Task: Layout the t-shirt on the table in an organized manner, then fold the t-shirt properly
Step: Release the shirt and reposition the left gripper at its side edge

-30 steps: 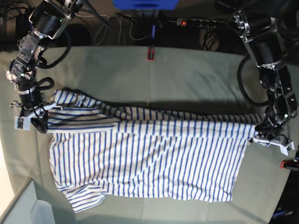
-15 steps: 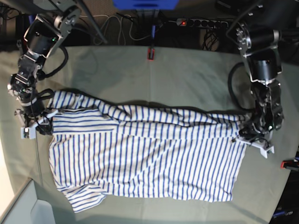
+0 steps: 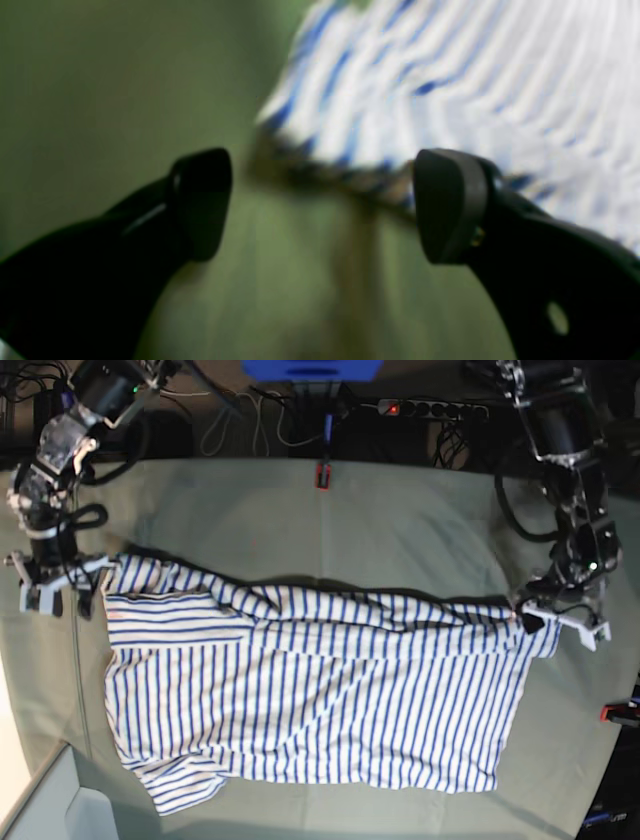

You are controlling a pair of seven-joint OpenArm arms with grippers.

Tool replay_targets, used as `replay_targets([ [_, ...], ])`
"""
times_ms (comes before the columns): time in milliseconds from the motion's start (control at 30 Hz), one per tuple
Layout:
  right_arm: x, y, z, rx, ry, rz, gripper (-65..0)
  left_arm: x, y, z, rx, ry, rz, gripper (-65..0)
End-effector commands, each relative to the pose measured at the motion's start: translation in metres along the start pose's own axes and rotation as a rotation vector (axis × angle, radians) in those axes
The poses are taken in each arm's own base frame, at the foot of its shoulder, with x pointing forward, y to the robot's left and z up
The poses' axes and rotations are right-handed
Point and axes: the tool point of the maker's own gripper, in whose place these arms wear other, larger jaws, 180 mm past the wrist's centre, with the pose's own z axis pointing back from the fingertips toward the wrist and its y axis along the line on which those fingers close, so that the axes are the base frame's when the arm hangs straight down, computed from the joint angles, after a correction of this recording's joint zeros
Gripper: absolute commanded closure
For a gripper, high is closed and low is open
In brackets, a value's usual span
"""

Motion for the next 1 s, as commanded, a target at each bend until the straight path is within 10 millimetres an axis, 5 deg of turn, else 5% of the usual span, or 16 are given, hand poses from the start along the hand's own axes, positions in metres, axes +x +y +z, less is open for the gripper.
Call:
replay_targets([
  [0,0.017,0.001,0.003,0.007,-0.072,-0.02,-30.8,0.021,-0.003,0.003,-0.009,-0.058,0.011,-55.2],
  [200,-0.009,0.004,0.019,0.019,-0.035,-0.071,-30.8,0.001,0.006,-0.006,0.009,-0.001,0.042,-54.9],
  [633,-0.018,-0.001,0.026,0.008,-0.015,-0.061,-30.8,0.038,-0.021,-0.029,-0.031,-0.007,0.095,-55.1],
  [833,-0.024,-0.002,0.03,0.008,0.001,-0.059,-30.8,0.071,-0.053,-0.039,-0.082,-0.02,0.107,-55.2],
  [967,-0.024,-0.002,0.03,0.008,0.001,-0.059,-30.7,0.073,-0.063,-0.039,-0.099,-0.021,0.065,-54.9],
])
